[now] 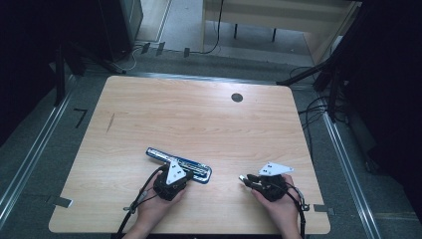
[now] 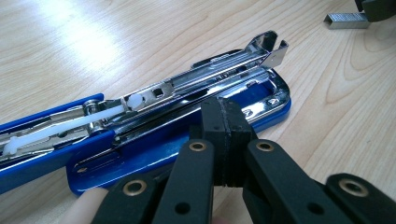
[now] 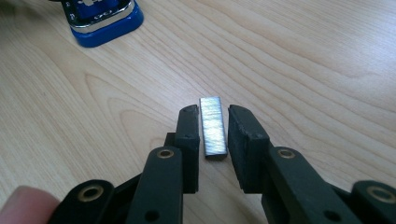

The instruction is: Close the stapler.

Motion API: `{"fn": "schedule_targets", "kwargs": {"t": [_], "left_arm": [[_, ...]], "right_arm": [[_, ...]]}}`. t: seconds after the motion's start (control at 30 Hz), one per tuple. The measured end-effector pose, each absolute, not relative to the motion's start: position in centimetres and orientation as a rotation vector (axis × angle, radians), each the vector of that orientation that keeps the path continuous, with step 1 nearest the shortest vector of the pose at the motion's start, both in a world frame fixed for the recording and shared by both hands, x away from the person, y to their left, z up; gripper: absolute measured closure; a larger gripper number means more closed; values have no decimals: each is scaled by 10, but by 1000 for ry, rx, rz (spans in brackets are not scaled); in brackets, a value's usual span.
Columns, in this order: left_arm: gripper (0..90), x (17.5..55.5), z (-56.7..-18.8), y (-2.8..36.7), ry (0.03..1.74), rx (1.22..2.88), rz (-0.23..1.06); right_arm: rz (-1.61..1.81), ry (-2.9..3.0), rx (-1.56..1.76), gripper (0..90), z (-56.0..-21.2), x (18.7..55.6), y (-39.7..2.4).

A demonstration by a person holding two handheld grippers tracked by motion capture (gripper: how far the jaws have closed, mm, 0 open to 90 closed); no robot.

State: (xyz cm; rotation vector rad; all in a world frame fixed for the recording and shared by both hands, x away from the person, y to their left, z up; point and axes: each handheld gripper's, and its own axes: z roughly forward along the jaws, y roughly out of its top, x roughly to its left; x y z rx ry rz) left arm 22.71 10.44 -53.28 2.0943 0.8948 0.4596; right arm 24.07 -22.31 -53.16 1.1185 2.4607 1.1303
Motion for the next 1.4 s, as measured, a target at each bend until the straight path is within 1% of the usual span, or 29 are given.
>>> {"fn": "schedule_targets", "kwargs": {"t": [0.33,0.47,0.57,0.93,1.07,1.23,1.4], "left_arm": [[900,227,-533,104,895,2094,459],[900,227,-533,104,895,2094,459],[900,227,-533,104,896,2095,460],[900,227,-533,104,895,2094,459],[900,227,-533,104,895,2094,459],[900,227,-533,104,895,2095,460],[900,227,-533,104,895,2094,460]], "right_arm": [[1111,2467,1116,734,-533,240,-220],[1095,2477,1100,742,-534,241,-219],[1078,2479,1102,764,-535,241,-219],[1066,2482,1082,766,-536,241,-217],[1066,2475,1083,730,-537,241,-218],[1072,2468,1087,718,-537,241,-215],[1066,2464,1078,740,-537,241,-215]]}}
